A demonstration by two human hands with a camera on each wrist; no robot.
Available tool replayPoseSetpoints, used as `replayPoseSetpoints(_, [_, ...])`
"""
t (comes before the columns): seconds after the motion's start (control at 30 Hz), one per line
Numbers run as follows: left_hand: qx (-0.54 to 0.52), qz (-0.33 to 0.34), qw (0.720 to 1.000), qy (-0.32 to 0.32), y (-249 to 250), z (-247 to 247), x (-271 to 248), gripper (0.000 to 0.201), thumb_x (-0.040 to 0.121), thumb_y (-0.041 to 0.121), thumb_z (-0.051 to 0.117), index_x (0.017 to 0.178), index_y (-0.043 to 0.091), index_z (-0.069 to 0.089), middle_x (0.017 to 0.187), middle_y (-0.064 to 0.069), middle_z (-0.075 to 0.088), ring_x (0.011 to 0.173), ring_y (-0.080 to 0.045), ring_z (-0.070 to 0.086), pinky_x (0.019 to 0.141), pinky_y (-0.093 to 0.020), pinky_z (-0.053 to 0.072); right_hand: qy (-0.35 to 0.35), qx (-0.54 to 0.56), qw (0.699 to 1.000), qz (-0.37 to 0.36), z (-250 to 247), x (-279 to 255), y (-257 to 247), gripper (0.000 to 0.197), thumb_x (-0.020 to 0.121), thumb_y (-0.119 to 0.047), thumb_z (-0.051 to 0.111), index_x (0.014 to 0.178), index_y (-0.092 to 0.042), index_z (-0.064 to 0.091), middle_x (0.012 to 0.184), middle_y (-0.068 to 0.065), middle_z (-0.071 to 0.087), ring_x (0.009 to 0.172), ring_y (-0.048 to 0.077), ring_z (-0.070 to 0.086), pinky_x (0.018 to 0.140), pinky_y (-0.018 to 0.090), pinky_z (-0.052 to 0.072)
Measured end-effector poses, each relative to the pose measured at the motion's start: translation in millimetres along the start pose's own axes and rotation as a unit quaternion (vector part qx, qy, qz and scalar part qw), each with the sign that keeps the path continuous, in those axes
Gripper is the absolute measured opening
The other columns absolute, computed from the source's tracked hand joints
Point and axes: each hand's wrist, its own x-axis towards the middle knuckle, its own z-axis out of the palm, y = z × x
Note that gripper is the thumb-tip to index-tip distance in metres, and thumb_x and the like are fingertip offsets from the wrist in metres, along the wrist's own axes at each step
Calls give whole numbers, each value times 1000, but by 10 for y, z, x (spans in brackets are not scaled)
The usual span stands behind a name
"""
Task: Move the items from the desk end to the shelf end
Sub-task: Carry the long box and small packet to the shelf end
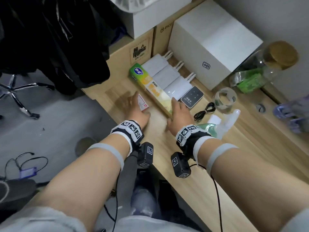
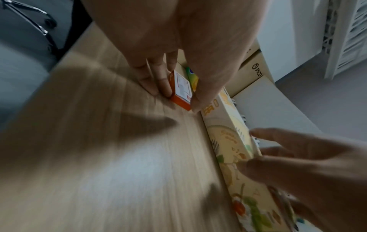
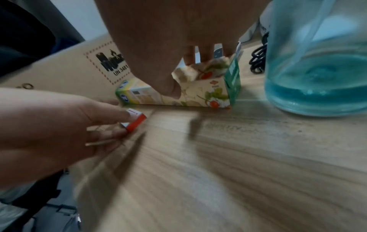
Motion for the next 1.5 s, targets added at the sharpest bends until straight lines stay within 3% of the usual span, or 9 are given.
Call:
replayPoseSetpoints(0.1, [63,8,998,-10,15,-47,198,96,80,25,74,157,25,17,155,-4,29,143,-25,30,116,-36,27,-2,-18,1000,21,94,47,36,77,83,-21,57,149,-26,19,135,12,46,124,33,44,99,47,44])
replayPoseSetpoints(0.33, [47,-7,999,20,-62,-32,226,68,75,28,79,136,24,48,141,0,37,124,-21,52,105,-33,45,-23,-54,998,31,55,22,19,55,84,-34,65,129,-15,40,121,9,51,116,31,49,86,43,50])
replayPoseSetpoints(0.6, [51,-64,996,26,-179,-72,-189,74,41,58,77,107,26,64,107,-1,65,102,-26,64,89,-35,55,-118,51,992,22,-44,-365,-63,51,90,-47,54,120,-7,42,112,14,60,95,33,62,76,41,52])
replayPoseSetpoints(0.73, [-9,-71,997,4,-124,-52,-669,54,60,24,90,104,20,59,105,-5,66,92,-23,65,71,-25,50,-158,109,981,16,-162,-829,157,53,93,-44,52,122,-5,33,106,16,64,87,33,65,68,38,51])
replayPoseSetpoints(0.83, [-18,-51,998,-11,-134,113,-1162,52,70,16,85,108,21,49,104,-6,67,91,-26,65,80,-30,51,-169,103,980,4,-214,-1280,536,52,93,-35,56,128,-7,32,107,15,63,92,33,66,78,45,56])
replayPoseSetpoints(0.93, [-4,-51,998,-22,-173,396,-1723,52,70,24,85,109,21,51,100,0,67,95,-22,64,85,-28,47,-177,100,979,-14,-286,-1826,1036,65,90,-31,60,142,-11,24,109,15,65,85,29,64,75,39,56])
replayPoseSetpoints(1.13, [26,-10,992,-121,71,1185,-2935,33,62,35,91,83,22,69,82,7,74,86,-16,71,79,-28,55,-194,93,976,41,-469,-3066,2337,47,86,-26,65,120,-17,34,102,17,66,81,35,68,63,41,54])
replayPoseSetpoints(1.3, [56,47,982,-174,518,1769,-3492,70,50,51,89,105,28,53,98,9,68,95,-14,67,88,-38,57,-139,93,976,139,-728,-3977,3293,43,84,-26,65,117,-20,37,97,14,66,73,29,64,54,31,48])
replayPoseSetpoints(1.5, [41,151,960,-233,1299,2507,-3959,66,62,33,92,112,23,50,97,3,62,95,-20,64,91,-40,57,1,184,942,282,-953,-4945,3943,48,84,-50,65,113,-24,37,85,-3,57,72,24,59,61,30,46])
